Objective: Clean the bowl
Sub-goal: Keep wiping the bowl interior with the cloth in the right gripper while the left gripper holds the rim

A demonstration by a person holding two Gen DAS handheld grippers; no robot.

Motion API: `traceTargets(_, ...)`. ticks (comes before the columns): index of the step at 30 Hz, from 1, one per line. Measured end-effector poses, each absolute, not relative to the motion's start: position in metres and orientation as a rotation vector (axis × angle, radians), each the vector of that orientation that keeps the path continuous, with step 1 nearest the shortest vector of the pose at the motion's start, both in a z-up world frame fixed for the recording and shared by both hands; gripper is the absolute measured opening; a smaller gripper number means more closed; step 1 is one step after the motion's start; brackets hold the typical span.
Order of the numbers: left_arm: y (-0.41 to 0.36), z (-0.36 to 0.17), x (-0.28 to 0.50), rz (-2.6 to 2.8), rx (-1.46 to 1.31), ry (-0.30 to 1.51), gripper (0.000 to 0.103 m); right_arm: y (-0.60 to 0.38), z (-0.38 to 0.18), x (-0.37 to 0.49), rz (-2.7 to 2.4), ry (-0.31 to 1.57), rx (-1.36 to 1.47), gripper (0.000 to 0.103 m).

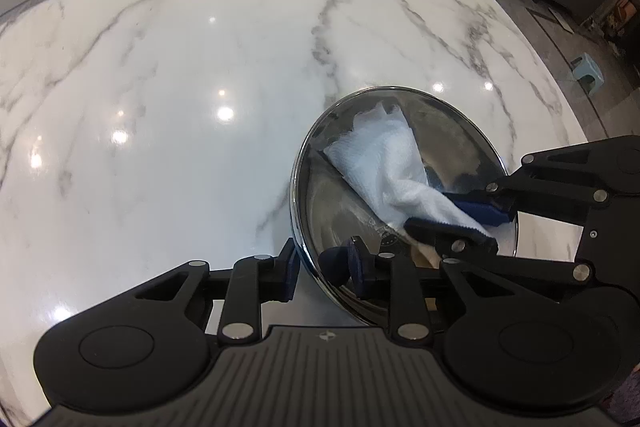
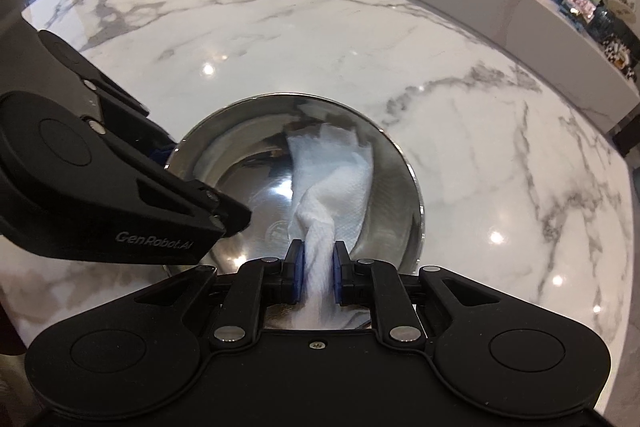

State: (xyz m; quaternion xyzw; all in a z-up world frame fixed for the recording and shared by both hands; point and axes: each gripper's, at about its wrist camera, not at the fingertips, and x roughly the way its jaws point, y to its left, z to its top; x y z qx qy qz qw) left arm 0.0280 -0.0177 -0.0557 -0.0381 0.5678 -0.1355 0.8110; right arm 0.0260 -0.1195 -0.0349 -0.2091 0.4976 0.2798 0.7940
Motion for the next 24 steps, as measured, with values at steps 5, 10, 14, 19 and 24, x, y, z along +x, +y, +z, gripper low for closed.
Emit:
traceTargets(5,-0.017,-0.0541,0.0309,-0.268,-0.046,1.193,0.021,-0.1189,-0.0336,0.024,0.693,1.111,-0.364,0.014)
traceTargets(10,-0.0175,-0.0527,0.0302,-0.267,-0.02,1.183,0.02,-0.1147,-0.0336,0.0209,0.675,1.106,-0.405,0.013)
traceTargets(14,-0.0166,-0.0519,0.031,-0.264,-0.016,1.177,0.018,-0.1151,-0.0327,0.021,0.646,1.1,-0.422,0.013)
traceTargets(19,-0.0162,-0.051,0.0306,-0.261,-0.01,1.173,0.018,-0.1184,-0.0325,0.0251,0.577,1.07,-0.443,0.012)
traceTargets(24,-0.0176,-0.0505,0.0301,-0.262,0.002,1.173,0.018,-0.1205,-0.0316,0.0272,0.544,1.042,-0.443,0.012)
